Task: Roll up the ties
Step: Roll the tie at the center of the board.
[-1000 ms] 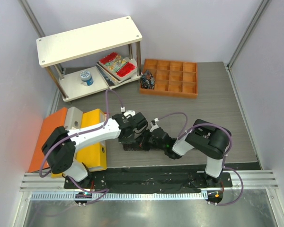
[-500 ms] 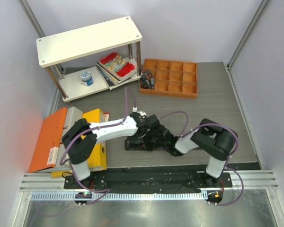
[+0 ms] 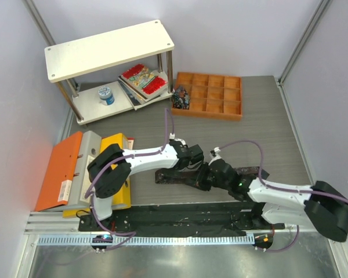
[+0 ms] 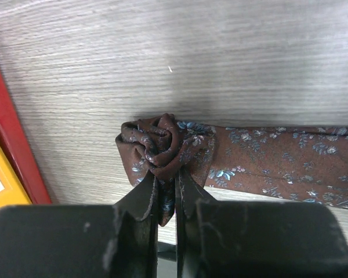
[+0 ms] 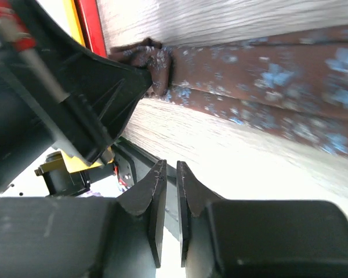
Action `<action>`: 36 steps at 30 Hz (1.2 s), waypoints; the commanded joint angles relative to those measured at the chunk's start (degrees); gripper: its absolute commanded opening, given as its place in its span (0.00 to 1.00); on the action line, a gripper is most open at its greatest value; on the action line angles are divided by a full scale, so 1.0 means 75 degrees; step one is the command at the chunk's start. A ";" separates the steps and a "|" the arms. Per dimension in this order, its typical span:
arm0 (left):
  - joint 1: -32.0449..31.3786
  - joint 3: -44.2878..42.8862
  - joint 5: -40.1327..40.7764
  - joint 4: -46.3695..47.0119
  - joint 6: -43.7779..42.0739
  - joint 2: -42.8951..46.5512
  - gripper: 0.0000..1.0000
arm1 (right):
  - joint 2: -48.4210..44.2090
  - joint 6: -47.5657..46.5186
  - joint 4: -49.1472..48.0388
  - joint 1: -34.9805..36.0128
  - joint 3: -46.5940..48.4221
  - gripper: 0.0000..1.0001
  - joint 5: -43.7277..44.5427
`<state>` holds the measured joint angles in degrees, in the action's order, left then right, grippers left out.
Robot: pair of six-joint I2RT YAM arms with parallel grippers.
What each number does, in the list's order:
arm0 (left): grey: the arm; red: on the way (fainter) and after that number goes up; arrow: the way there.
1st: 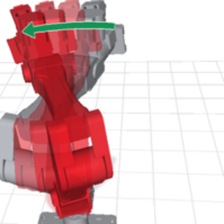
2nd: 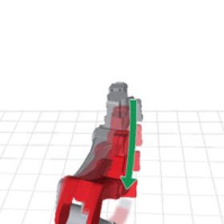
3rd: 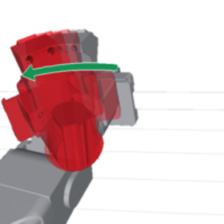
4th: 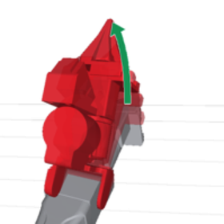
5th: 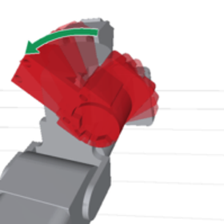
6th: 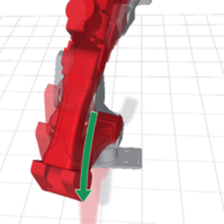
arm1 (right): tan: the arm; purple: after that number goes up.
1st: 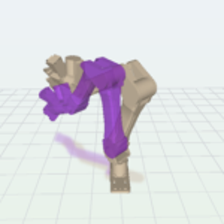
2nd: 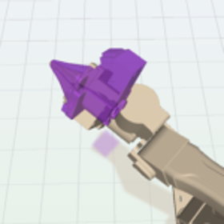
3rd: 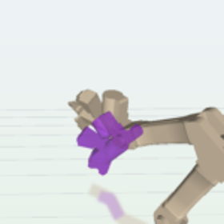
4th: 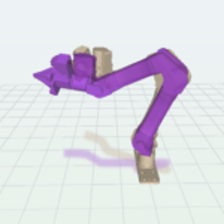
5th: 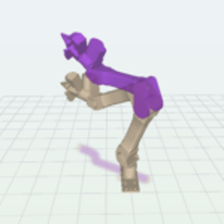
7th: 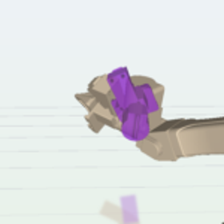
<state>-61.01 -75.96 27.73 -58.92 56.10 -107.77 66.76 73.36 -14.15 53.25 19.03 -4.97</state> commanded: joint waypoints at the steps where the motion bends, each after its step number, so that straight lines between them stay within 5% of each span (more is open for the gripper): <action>1: -0.0196 -0.0242 -0.0321 0.0062 -0.0131 -0.0174 0.13 | -0.1747 -0.0091 0.1522 0.0024 -0.0345 0.19 0.1002; 9: -0.0361 -0.0313 -0.0907 0.0472 -0.0495 0.0071 0.57 | -0.3253 -0.0289 0.3586 0.0024 0.0041 0.21 0.1846; 21: -0.0303 -0.0020 -0.1399 0.0905 -0.1022 0.1114 0.82 | -0.2082 -0.0886 0.3762 0.0013 0.1165 0.21 0.1870; 36: 0.0611 0.0753 -0.1330 0.0766 -0.1163 0.3384 0.78 | -0.1227 -0.1390 0.3645 0.0013 0.2103 0.23 0.1742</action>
<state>-59.16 -71.68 16.45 -52.64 47.70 -90.94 55.35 65.32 14.90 53.25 31.40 7.81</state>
